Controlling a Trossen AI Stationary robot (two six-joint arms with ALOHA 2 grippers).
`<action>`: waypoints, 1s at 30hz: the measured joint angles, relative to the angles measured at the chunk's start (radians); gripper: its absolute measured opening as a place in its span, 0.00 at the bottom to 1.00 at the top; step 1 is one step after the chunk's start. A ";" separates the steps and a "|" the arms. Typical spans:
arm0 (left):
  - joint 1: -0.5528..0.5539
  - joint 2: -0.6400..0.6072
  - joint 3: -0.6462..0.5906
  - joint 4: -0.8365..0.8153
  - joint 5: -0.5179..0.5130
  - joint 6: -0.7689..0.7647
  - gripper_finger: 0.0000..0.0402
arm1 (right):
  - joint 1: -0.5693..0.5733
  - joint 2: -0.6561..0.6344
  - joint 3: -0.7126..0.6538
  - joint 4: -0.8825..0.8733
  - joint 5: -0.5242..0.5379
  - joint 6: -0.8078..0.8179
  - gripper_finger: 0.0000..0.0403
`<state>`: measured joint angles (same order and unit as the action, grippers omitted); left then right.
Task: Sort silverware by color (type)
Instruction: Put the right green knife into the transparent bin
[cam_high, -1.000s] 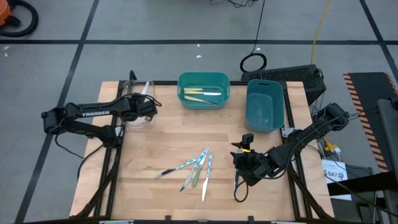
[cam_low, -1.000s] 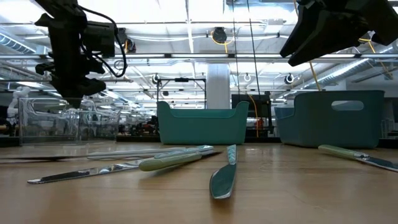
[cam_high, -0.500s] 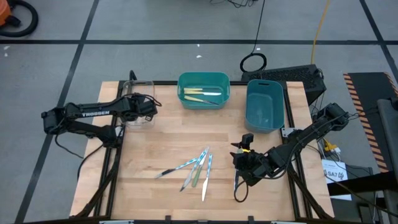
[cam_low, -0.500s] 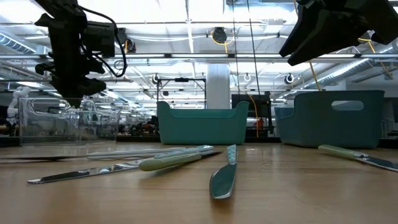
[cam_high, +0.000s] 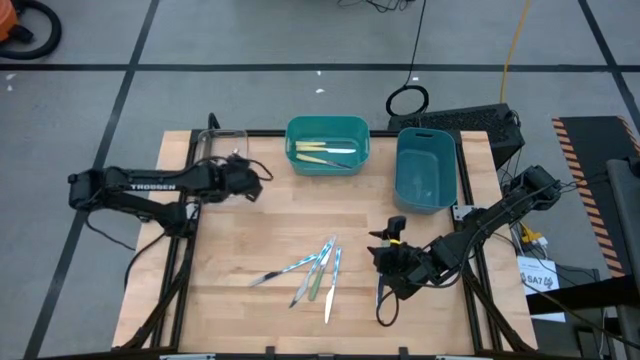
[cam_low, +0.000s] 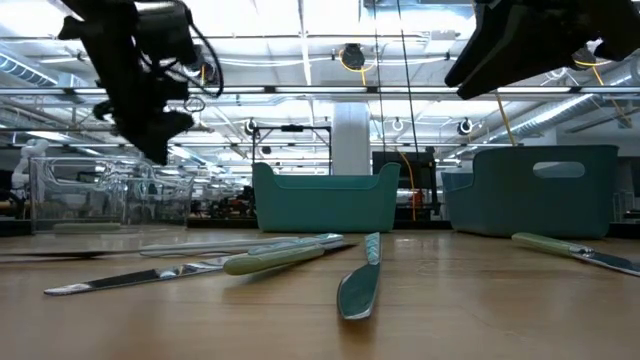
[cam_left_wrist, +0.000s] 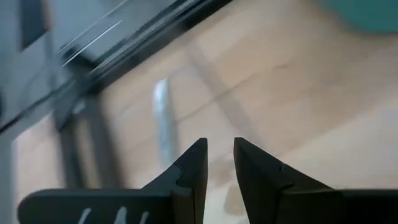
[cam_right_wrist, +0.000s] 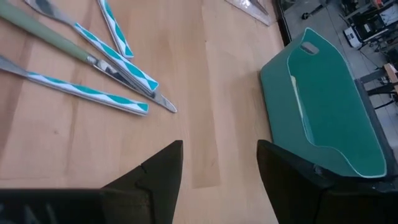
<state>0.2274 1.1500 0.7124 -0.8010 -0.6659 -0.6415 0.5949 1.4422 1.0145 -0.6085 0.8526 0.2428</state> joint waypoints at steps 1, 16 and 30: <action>-0.029 0.000 0.000 0.029 0.001 0.013 0.21 | 0.000 0.000 0.000 0.007 -0.015 -0.001 0.49; -0.388 0.000 0.084 0.281 0.011 0.136 0.21 | -0.006 0.000 0.000 -0.003 -0.311 0.105 0.49; -0.540 0.009 0.084 0.404 0.015 0.146 0.21 | -0.104 0.000 0.000 -0.083 -0.622 -0.405 0.35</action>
<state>-0.3130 1.1591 0.7959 -0.3969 -0.6510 -0.4957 0.4909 1.4418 1.0142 -0.6910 0.2303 -0.1620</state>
